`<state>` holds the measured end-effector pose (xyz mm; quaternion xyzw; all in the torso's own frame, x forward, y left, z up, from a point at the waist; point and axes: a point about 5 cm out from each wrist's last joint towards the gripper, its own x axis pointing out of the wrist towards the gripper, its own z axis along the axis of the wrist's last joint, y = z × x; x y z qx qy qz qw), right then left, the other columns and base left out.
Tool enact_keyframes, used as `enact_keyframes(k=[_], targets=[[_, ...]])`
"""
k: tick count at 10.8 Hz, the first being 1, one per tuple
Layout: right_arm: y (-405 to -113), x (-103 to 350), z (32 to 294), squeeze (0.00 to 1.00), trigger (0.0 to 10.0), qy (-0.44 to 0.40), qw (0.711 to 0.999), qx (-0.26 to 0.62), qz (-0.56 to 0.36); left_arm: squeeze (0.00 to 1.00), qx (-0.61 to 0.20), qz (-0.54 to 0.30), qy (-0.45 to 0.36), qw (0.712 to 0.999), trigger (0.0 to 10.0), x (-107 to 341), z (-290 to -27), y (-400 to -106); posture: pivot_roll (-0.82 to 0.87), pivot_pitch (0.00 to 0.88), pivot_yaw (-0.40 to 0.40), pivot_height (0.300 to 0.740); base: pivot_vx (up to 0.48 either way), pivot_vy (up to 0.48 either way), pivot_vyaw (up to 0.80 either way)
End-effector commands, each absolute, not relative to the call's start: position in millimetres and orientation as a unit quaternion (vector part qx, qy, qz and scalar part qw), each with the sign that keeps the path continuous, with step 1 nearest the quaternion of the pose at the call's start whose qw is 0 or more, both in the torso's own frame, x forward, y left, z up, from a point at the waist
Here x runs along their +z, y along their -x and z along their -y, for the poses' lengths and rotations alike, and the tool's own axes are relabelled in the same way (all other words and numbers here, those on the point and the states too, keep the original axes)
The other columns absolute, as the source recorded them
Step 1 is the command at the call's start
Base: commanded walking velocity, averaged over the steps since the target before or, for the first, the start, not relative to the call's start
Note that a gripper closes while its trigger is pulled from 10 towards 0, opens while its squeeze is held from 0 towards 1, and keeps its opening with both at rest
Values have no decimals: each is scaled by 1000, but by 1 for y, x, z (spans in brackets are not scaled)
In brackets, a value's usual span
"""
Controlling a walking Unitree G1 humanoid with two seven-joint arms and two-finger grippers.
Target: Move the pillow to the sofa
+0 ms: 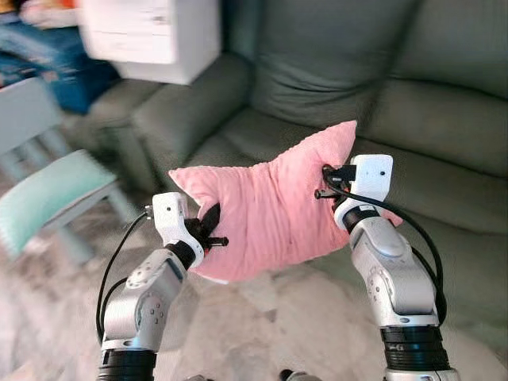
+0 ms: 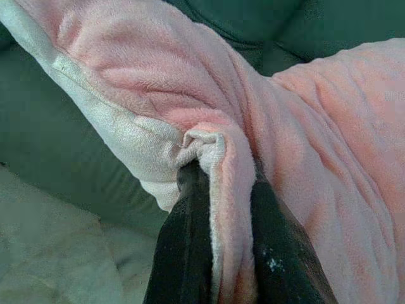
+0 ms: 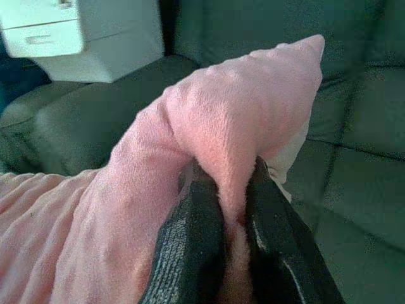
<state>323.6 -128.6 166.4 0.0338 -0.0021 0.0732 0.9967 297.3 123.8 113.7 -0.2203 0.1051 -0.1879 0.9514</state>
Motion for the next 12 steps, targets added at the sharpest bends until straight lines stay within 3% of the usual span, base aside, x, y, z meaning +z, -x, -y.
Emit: enact_keyframes(k=[1, 9, 12], targets=[[-323, 168, 123, 0, 10000, -34, 996, 81, 1, 0, -197, -101, 218, 950, 10000, 116, -120, -298, -154, 97, 34, 740, 0, 0, -775], [-322, 169, 125, 0, 10000, -33, 996, 81, 3, 0, -181, -111, 235, 948, 10000, 113, -119, -298, -164, 104, 28, 740, 0, 0, -752], [-322, 170, 125, 0, 10000, -28, 996, 84, 7, 0, -186, -112, 231, 948, 10000, 113, -119, -298, -166, 106, 29, 740, 0, -92, 0]])
